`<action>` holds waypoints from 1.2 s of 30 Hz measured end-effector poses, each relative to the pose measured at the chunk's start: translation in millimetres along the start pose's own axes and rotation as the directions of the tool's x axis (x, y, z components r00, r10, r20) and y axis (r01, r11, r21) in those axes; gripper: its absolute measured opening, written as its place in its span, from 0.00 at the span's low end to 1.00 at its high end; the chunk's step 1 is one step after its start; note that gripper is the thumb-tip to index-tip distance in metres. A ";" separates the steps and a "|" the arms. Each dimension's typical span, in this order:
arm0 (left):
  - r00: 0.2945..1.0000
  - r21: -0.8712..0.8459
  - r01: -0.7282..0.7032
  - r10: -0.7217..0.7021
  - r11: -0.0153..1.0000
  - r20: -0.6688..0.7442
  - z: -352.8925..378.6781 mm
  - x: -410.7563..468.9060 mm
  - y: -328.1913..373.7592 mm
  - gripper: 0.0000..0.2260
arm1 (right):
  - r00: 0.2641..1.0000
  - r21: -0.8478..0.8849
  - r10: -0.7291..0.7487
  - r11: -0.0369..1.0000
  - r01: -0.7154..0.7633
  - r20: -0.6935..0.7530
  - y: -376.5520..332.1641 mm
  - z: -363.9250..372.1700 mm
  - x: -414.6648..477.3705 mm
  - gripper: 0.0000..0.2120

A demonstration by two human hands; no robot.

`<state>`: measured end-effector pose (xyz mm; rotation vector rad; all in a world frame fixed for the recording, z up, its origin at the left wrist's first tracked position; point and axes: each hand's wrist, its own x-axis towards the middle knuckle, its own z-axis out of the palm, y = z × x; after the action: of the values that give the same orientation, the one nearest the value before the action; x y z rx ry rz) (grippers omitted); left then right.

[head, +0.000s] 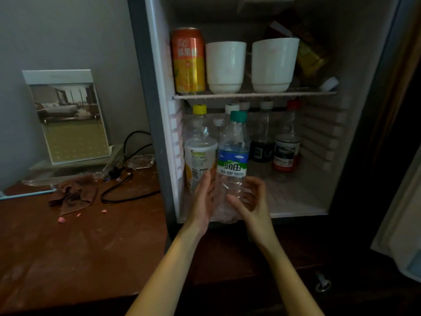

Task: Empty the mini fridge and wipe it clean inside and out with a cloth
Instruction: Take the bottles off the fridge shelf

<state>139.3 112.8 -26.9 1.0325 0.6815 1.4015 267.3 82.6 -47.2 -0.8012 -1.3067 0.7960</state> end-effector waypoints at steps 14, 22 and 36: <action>0.995 0.244 -0.099 0.100 0.965 0.006 0.9 -4.3 -5.5 0.39 | 0.998 -0.096 -0.003 0.995 0.009 0.062 3.1 -5.3 4.9 0.11; 0.995 0.229 -0.102 0.097 0.968 0.034 3.7 -3.8 -5.8 0.28 | 0.986 -0.158 0.017 0.986 -0.044 -0.168 15.3 -5.3 50.8 0.18; 0.997 0.258 -0.081 0.078 0.963 0.023 2.6 -0.3 -6.7 0.40 | 0.982 -0.248 0.043 0.965 -0.088 -0.185 35.4 13.5 87.3 0.39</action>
<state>144.6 112.9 -31.8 1.2850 0.8382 1.3979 260.2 176.4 -32.8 -1.1012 -1.2407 0.5986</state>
